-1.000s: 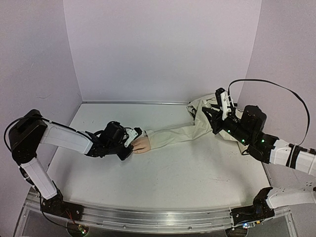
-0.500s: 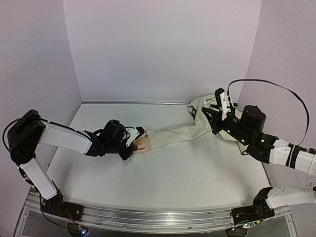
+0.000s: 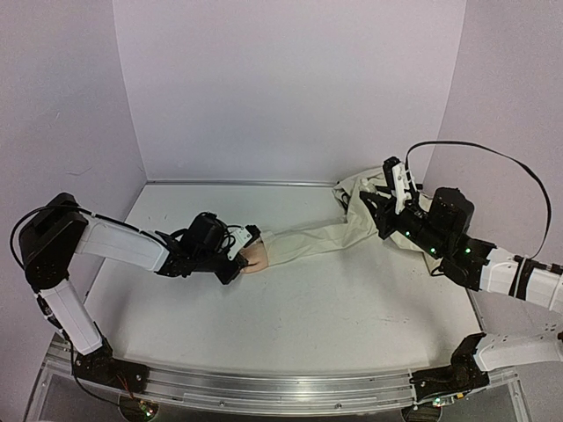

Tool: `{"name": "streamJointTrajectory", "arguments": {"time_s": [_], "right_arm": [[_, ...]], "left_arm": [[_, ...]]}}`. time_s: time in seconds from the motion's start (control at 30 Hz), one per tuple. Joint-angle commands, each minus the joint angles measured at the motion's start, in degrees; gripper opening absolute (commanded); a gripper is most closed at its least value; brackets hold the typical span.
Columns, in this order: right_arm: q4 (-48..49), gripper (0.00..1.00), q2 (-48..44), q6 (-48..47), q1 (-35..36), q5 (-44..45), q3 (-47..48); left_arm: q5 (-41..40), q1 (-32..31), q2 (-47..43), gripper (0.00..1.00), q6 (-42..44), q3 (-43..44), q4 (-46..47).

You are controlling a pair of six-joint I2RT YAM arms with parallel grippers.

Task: Paint the nails

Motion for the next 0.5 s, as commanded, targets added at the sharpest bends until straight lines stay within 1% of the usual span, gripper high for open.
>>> {"name": "streamJointTrajectory", "arguments": {"time_s": [0.0,0.33,0.47], "right_arm": [[5.16,0.00,-0.37,0.70,-0.23,-0.43,0.66],[5.18,0.00,-0.37,0.71,-0.25,-0.44,0.60],[5.12,0.00,-0.46,0.74,-0.30,-0.43,0.49]], "left_arm": [[0.45,-0.06,0.52,0.00,-0.14,2.72,2.52],[-0.52,-0.06,1.21,0.00,0.33,2.82,2.51],[-2.16,-0.06,0.85,0.00,0.53,2.24,2.47]]}}
